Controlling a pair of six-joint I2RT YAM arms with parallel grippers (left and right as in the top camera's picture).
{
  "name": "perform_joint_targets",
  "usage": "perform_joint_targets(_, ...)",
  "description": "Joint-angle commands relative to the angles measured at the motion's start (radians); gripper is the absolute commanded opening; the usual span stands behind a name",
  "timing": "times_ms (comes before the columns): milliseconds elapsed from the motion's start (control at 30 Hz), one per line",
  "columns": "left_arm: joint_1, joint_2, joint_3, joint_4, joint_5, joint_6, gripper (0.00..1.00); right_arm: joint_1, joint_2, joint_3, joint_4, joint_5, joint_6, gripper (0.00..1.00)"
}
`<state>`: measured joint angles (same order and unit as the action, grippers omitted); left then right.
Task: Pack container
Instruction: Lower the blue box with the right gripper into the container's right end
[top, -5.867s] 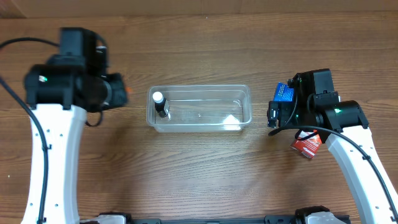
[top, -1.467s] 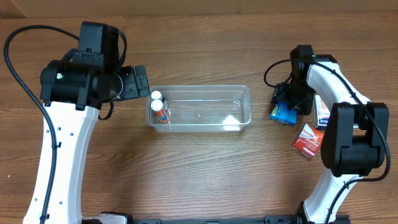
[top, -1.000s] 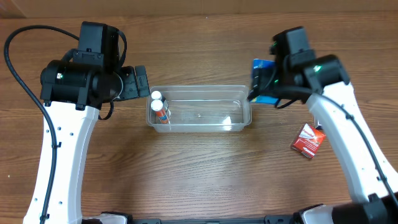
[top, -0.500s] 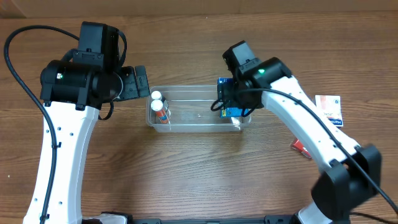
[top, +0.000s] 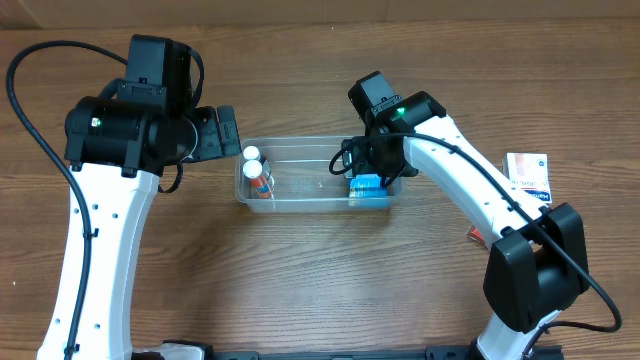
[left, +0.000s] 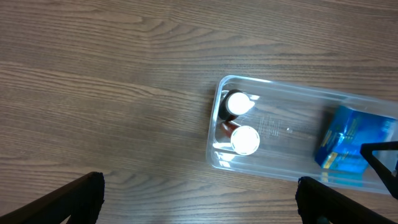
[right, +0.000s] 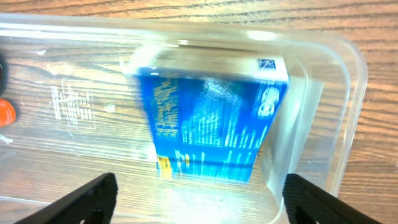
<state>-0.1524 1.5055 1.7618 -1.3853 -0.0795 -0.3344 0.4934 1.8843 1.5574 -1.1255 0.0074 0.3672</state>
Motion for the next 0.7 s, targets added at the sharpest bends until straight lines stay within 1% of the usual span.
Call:
perform_joint_targets(0,0.002,0.005,0.014,-0.003,-0.006,0.006,1.00,0.003,-0.003,-0.001,-0.014,0.006,0.004,0.83)
perform_joint_targets(267,0.002,0.005,0.014,-0.003,-0.007,0.006,1.00,0.003,-0.005,0.005,-0.010,0.017,0.003,0.85)
perform_joint_targets(300,0.002,0.005,0.014,-0.003,-0.007,0.006,1.00,0.003,-0.010,0.021,-0.018,0.028,-0.003,0.87)
perform_joint_targets(367,0.002,0.005,0.014,-0.003,-0.008,0.014,1.00,0.003,-0.026,0.068,-0.053,0.064,-0.003,0.89)
perform_joint_targets(500,0.002,0.005,0.014,-0.005,-0.009,0.017,1.00,-0.023,-0.109,0.195,-0.091,0.129,0.005,0.94)
perform_joint_targets(600,0.002,0.005,0.014,-0.006,-0.010,0.017,1.00,-0.108,-0.200,0.253,-0.092,0.178,0.029,0.99)
perform_joint_targets(667,0.002,0.005,0.014,-0.006,-0.010,0.017,1.00,-0.237,-0.264,0.255,-0.105,0.202,0.030,1.00)
